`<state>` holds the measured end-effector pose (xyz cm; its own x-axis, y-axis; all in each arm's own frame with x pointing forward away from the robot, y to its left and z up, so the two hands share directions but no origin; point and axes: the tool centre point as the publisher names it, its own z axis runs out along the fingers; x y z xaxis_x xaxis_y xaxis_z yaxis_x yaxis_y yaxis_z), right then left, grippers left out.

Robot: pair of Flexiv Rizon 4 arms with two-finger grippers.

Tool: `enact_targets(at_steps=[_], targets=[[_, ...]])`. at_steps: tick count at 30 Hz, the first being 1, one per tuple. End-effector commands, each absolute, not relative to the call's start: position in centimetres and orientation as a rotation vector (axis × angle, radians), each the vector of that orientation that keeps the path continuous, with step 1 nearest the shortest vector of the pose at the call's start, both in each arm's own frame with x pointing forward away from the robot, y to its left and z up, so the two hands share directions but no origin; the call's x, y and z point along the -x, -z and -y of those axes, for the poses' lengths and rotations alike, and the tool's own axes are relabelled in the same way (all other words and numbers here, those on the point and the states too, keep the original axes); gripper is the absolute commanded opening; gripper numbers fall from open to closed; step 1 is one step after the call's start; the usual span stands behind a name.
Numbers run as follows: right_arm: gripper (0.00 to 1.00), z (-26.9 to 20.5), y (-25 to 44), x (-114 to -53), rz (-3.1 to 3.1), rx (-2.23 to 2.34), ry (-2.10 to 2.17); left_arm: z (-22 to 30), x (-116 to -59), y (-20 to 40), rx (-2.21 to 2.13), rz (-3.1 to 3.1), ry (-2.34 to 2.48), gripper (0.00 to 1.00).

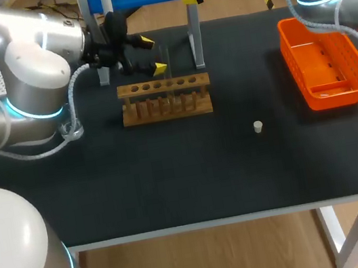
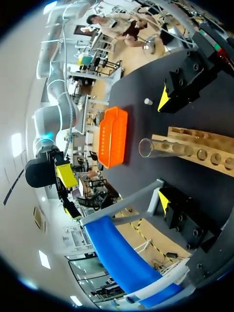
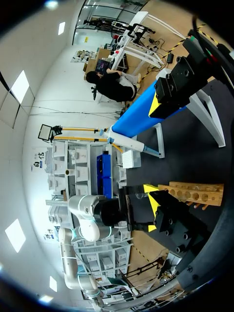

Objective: Invert the test tube, pick up the pipette, mount the tip to pipette, aspirate from beaker and dispense into the tube, eject the tip, return the pipette, and cap with the stopper.

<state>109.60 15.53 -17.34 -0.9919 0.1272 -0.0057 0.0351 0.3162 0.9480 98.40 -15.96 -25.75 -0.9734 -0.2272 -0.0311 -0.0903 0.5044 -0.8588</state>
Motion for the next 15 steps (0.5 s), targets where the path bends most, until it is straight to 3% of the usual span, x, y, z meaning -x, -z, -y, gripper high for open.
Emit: enact_targets(at_steps=[1, 15], targets=[[1.0, -15.5, 17.3, -109.7, -2.489, -0.151, -1.785, 16.1, -98.8, 25.3, 0.264, -2.62, 1.461, 1.0], [1.0, -15.5, 17.3, -109.7, -2.489, -0.151, -1.785, 17.5, -98.9, 26.4, 0.249, -2.633, 1.491, 1.0]])
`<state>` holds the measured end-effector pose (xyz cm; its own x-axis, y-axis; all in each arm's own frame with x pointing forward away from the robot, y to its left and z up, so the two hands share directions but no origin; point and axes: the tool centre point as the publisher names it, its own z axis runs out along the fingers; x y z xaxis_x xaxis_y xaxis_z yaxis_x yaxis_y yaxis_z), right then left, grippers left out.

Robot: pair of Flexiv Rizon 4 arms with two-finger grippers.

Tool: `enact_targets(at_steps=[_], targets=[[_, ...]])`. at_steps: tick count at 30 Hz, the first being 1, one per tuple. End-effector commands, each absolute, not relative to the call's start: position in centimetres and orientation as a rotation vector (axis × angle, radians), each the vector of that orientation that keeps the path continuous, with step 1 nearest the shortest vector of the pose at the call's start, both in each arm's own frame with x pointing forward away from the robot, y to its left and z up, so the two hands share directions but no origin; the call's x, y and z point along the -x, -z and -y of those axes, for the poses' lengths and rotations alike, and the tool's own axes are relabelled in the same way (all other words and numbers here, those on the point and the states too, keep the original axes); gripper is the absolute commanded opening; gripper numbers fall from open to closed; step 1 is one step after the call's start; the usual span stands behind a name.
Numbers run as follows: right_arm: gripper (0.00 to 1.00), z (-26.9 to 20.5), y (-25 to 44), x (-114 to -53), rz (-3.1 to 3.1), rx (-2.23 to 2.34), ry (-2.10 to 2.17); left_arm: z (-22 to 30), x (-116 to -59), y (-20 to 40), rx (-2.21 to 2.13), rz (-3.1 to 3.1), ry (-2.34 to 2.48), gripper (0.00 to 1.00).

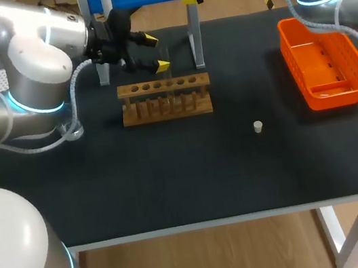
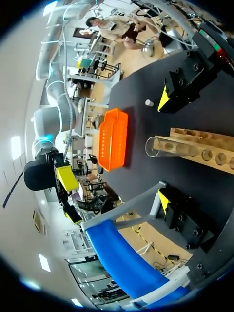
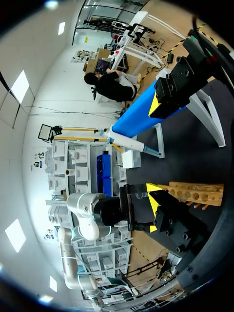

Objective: Invert the test tube, pick up the pipette, mount the tip to pipette, aspirate from beaker and dispense into the tube, eject the tip, return the pipette, and cap with the stopper.

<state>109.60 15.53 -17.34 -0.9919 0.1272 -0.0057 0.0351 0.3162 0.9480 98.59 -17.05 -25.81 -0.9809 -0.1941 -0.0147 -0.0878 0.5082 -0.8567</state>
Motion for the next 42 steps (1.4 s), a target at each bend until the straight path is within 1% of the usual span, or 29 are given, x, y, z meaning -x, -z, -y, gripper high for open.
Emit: enact_targets(at_steps=[1, 10, 42], targets=[[1.0, -15.46, 17.26, -109.72, -2.489, -0.151, -1.785, 17.58, -98.9, 26.46, 0.25, -2.635, 1.491, 1.0], [1.0, -15.46, 17.26, -109.72, -2.489, -0.151, -1.785, 18.28, -99.12, 26.85, 0.22, -2.663, 1.49, 1.0], [1.0, -15.46, 17.26, -109.72, -2.489, -0.151, -1.785, 17.93, -98.98, 27.03, 0.159, -2.686, 1.492, 1.0]])
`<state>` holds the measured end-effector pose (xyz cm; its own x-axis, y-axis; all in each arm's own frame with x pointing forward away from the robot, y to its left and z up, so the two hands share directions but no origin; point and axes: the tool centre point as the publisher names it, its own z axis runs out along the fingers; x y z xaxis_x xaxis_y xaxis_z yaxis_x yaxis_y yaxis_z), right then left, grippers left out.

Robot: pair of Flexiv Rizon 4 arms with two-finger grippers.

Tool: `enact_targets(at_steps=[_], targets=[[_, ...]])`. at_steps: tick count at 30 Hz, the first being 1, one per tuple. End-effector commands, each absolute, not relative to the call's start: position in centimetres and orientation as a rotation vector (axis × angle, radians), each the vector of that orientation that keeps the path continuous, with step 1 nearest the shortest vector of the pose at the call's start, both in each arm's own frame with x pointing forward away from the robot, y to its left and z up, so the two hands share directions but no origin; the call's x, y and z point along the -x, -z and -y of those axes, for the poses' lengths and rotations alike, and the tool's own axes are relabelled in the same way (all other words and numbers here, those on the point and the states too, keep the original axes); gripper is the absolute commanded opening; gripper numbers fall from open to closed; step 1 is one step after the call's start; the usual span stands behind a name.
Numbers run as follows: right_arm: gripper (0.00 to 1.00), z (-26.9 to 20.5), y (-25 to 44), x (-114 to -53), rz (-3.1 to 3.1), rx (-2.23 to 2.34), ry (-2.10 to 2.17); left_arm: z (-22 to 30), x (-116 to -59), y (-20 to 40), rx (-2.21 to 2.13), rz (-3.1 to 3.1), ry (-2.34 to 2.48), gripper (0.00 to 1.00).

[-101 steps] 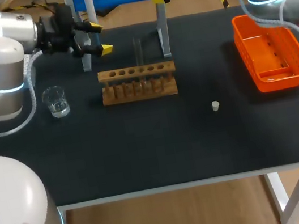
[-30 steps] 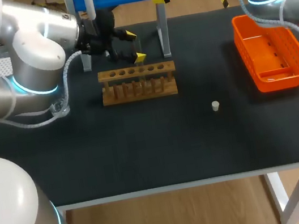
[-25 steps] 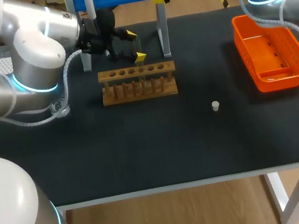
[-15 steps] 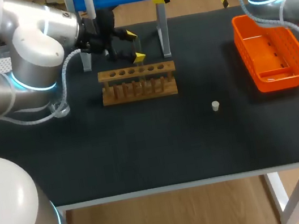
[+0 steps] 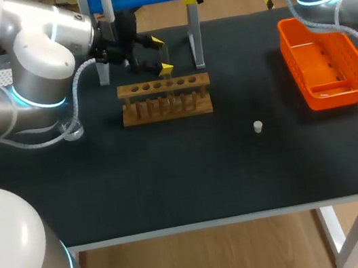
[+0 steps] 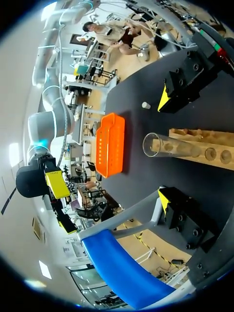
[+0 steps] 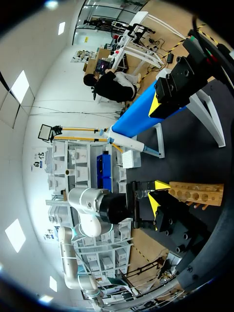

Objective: Invert the test tube, pick up the pipette, mount the tip to pipette, aspirate from beaker and dispense into the tube, eject the tip, return the pipette, and cap with the stopper.

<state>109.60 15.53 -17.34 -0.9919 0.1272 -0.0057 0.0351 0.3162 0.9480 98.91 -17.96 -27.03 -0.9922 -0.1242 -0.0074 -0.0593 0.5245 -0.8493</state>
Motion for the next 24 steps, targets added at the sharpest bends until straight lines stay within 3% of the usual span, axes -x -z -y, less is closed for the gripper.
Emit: enact_targets(at_steps=[1, 12, 24], targets=[[1.0, -15.5, 17.3, -109.7, -2.489, -0.151, -1.785, 17.9, -99.0, 27.0, 0.159, -2.686, 1.492, 1.0], [1.0, -15.5, 17.3, -109.7, -2.489, -0.151, -1.785, 17.9, -99.0, 27.0, 0.159, -2.686, 1.492, 1.0], [1.0, -2.1, 18.2, -99.7, -2.501, -0.287, -1.552, 17.9, -99.0, 27.0, 0.159, -2.686, 1.492, 1.0]])
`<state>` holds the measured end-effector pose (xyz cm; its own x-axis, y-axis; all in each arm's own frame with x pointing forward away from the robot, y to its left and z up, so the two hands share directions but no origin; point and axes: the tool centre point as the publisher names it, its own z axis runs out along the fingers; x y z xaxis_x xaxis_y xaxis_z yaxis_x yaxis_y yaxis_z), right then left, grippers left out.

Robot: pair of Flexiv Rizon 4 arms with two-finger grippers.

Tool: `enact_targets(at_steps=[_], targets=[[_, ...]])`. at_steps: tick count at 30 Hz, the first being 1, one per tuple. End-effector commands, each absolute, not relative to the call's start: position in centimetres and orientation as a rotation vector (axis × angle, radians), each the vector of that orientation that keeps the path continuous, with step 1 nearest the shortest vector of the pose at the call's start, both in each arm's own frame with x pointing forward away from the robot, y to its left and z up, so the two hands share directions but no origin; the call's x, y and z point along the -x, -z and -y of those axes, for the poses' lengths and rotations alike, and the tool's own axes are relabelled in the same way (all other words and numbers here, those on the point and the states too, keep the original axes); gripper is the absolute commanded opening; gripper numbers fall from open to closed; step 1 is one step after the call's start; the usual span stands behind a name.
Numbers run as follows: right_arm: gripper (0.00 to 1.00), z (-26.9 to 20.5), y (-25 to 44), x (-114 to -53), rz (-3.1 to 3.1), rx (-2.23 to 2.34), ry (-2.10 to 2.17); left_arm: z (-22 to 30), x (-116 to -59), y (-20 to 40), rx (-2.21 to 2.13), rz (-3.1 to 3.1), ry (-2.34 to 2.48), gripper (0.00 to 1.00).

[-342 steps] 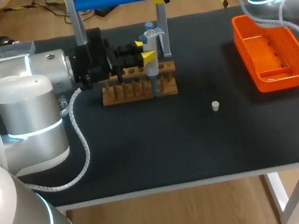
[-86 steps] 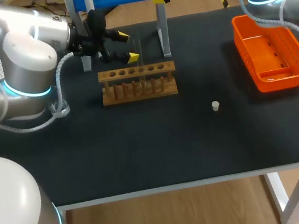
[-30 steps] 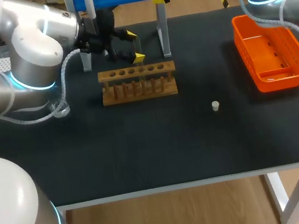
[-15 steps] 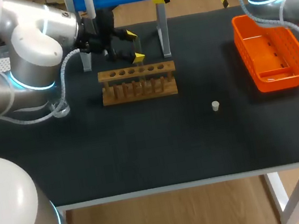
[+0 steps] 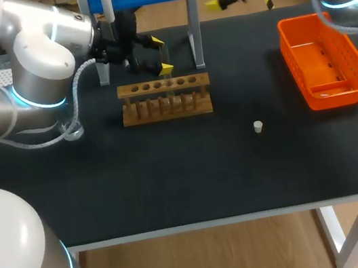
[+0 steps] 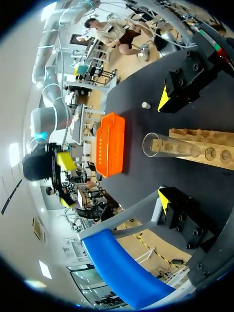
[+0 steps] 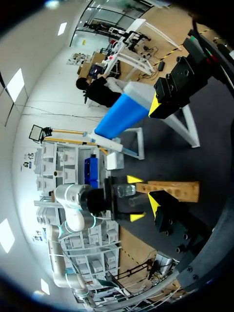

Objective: Invert the test tube, pick up the pipette, mount the tip to pipette, aspirate from beaker and dispense into the tube, eject the tip, return the pipette, and cap with the stopper.

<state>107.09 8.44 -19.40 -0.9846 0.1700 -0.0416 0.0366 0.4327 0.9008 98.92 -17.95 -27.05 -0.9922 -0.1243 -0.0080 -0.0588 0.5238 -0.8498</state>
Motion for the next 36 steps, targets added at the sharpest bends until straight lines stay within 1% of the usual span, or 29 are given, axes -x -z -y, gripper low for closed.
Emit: enact_targets(at_steps=[1, 4, 7, 12, 17, 36], targets=[[1.0, -1.0, 18.5, -98.8, -2.5, -0.323, -1.53, 17.9, -99.0, 27.0, 0.159, -2.686, 1.492, 1.0], [1.0, 1.9, 20.3, -95.8, -2.484, -0.444, -1.435, 17.9, -99.0, 27.0, 0.159, -2.686, 1.492, 1.0], [1.0, 3.4, 21.7, -93.2, -2.481, -0.505, -1.411, 17.9, -99.0, 27.0, 0.159, -2.686, 1.492, 1.0], [1.0, 5.0, 23.8, -88.6, -2.47, -0.555, -1.368, 17.9, -99.0, 27.0, 0.159, -2.686, 1.492, 1.0], [1.0, 5.4, 25.9, -84.6, -2.496, -0.632, -1.305, 17.9, -99.0, 27.0, 0.159, -2.686, 1.492, 1.0], [1.0, 5.4, 26.1, -84.2, -2.497, -0.649, -1.315, 17.9, -99.0, 27.0, 0.159, -2.686, 1.492, 1.0]])
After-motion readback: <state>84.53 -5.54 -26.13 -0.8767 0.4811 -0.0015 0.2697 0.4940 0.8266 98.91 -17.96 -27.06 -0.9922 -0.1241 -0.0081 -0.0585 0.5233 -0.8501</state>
